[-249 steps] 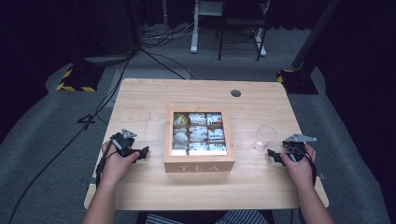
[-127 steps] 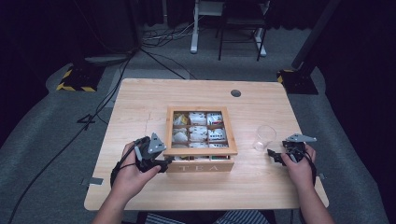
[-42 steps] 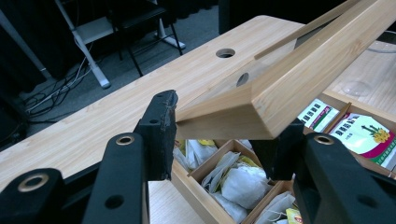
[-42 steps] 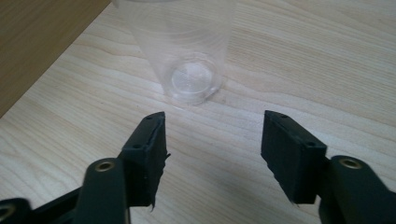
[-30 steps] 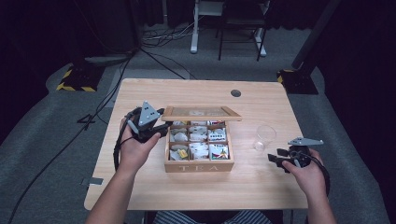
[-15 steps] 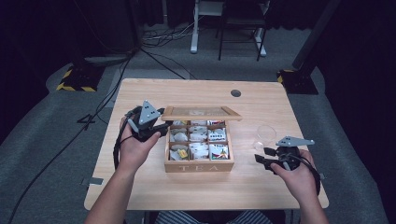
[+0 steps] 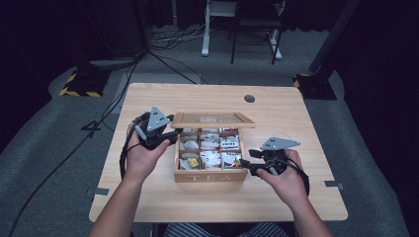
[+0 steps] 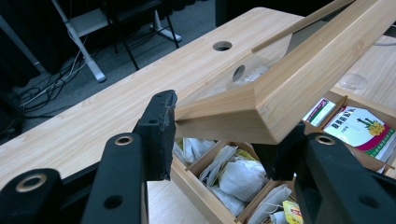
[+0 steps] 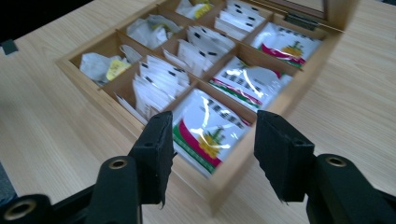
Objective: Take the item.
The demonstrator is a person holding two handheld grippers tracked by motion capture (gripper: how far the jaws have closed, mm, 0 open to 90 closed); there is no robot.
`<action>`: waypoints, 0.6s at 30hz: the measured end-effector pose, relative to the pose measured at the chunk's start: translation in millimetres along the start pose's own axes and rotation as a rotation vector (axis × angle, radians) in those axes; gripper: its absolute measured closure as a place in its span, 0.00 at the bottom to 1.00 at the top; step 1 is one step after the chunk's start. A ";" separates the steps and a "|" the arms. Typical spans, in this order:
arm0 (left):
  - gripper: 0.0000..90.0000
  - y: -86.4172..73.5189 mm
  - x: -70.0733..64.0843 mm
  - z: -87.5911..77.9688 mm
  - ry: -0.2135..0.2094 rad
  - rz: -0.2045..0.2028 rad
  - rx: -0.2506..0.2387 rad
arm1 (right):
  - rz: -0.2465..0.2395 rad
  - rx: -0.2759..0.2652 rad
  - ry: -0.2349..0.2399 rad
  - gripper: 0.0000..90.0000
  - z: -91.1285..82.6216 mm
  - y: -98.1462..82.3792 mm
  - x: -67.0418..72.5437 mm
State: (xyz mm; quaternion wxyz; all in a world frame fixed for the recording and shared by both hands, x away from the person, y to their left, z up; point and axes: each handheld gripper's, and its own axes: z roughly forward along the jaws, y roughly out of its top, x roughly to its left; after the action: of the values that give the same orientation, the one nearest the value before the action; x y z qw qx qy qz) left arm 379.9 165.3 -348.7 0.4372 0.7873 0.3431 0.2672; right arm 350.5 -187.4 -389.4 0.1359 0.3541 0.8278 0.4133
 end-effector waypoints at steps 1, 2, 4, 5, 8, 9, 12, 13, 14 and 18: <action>0.58 -0.2 0.3 0.0 -0.001 0.002 0.000 | -0.002 0.001 0.007 0.53 2.3 2.1 2.1; 0.58 -0.3 0.5 0.0 -0.002 0.001 0.000 | -0.005 -0.001 0.011 0.54 4.7 4.0 3.8; 0.58 -0.5 0.6 0.0 -0.004 0.001 0.000 | -0.011 0.004 0.014 0.54 8.8 7.6 7.3; 0.58 -0.5 0.7 0.0 -0.004 0.002 0.000 | -0.013 0.001 0.020 0.54 11.4 10.1 10.0; 0.58 -0.2 0.8 0.1 -0.003 0.000 0.000 | -0.014 0.001 0.029 0.54 14.3 13.4 13.9; 0.58 0.0 0.6 0.2 -0.004 -0.003 0.000 | -0.014 -0.001 0.033 0.54 15.5 14.4 15.3; 0.58 0.1 0.4 0.3 -0.002 -0.002 0.002 | -0.007 -0.005 0.050 0.54 20.4 18.6 21.6; 0.58 0.1 0.5 0.2 -0.001 -0.001 0.003 | -0.003 -0.007 0.054 0.54 24.3 21.2 26.2; 0.58 0.1 0.5 0.3 -0.001 0.000 0.003 | -0.003 -0.007 0.054 0.54 24.3 21.2 26.2; 0.58 -0.3 0.9 0.3 -0.005 -0.001 0.002 | 0.001 -0.011 0.060 0.54 32.3 25.8 35.9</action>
State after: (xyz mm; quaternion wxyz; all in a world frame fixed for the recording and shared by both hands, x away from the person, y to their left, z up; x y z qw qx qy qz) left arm 380.6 165.9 -349.0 0.4373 0.7883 0.3428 0.2643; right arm 353.8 -132.9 -386.9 0.1126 0.3412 0.8291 0.4284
